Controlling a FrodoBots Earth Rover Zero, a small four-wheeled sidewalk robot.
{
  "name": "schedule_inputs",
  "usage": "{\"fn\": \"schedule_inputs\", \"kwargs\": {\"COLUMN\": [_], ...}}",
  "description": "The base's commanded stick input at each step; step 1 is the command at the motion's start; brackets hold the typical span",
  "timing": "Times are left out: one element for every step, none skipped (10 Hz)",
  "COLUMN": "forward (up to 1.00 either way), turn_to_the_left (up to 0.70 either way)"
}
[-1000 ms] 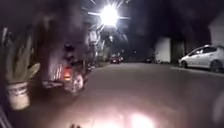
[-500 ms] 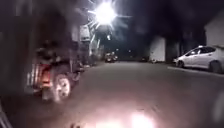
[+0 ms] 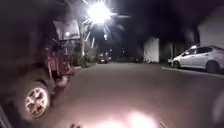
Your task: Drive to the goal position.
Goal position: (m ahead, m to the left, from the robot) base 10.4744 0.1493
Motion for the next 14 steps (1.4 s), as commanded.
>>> {"fn": "schedule_inputs", "kwargs": {"forward": [1.00, 1.00, 1.00, 1.00, 1.00, 1.00, 1.00, 1.00, 1.00, 1.00, 1.00, 1.00, 1.00, 1.00], "turn_to_the_left": [0.00, 0.00, 0.00, 0.00, 0.00, 0.00, 0.00, 0.00, 0.00, 0.00, 0.00, 0.00, 0.00, 0.00]}}
